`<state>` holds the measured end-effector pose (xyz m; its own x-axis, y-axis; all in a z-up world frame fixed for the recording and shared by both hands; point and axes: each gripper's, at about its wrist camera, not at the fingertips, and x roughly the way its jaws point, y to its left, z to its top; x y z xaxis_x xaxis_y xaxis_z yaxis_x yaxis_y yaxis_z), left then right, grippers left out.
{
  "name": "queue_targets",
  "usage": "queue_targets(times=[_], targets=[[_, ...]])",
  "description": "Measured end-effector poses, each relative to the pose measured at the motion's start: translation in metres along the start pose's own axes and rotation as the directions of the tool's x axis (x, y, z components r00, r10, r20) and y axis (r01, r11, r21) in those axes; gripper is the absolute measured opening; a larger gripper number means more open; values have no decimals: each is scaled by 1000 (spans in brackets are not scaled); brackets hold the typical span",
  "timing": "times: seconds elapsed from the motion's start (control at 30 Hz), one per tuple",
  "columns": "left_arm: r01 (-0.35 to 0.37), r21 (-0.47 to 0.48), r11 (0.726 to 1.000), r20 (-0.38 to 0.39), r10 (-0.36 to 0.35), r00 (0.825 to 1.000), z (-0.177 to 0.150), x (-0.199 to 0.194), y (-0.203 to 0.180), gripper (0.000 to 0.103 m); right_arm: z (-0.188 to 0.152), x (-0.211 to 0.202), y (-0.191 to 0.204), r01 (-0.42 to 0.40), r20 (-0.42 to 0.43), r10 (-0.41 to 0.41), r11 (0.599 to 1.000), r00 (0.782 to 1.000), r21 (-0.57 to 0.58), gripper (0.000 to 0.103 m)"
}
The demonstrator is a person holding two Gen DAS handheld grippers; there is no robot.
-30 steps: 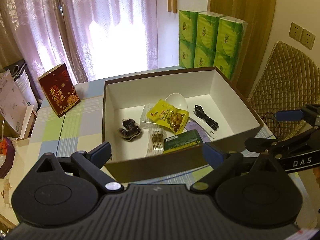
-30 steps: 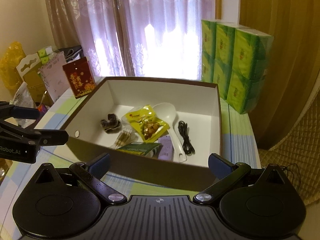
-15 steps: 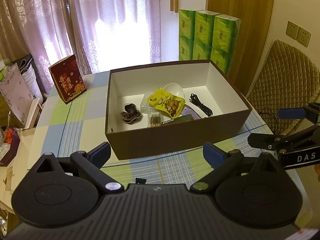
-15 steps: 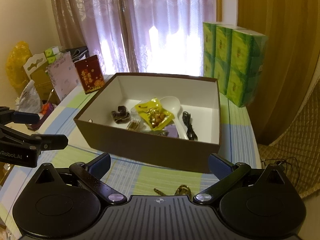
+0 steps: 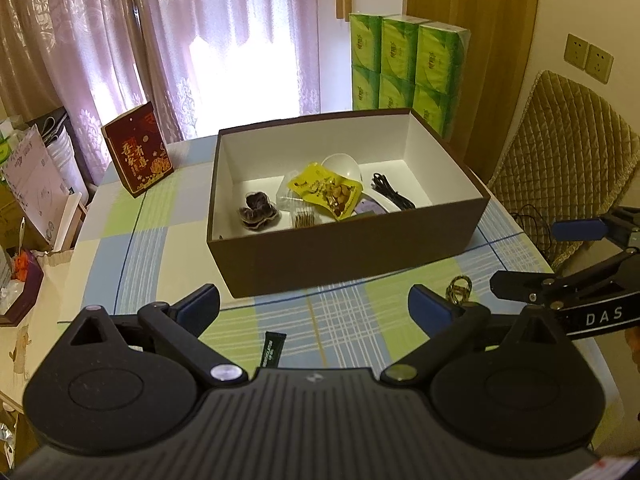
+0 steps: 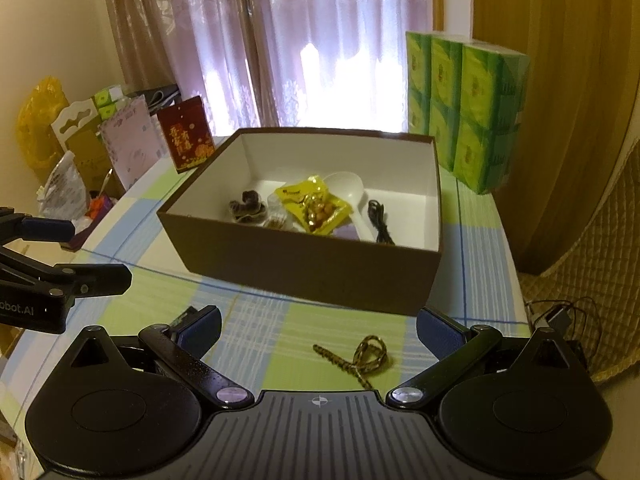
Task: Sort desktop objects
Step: 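Withdraw both tools from the box toward the lip balm and hair clip, then grasp the green lip balm tube with the left tool while the right tool grasps the claw clip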
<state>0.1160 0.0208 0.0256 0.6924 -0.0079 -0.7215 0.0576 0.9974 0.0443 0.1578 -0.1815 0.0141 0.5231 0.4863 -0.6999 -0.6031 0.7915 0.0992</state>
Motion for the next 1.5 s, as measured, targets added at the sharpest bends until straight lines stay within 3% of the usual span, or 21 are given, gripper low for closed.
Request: queue_targets(times=[0.77,1.5], targets=[[-9,-32,999,-129,5,992,-55,31,-5,99,-51,29,-7,26,-130,-26,1000,991,-1,101],[-12,-51,999,-182,3,983,-66,61,9,99,-49,54,-5,29,-188,-28,1000,982,5,101]])
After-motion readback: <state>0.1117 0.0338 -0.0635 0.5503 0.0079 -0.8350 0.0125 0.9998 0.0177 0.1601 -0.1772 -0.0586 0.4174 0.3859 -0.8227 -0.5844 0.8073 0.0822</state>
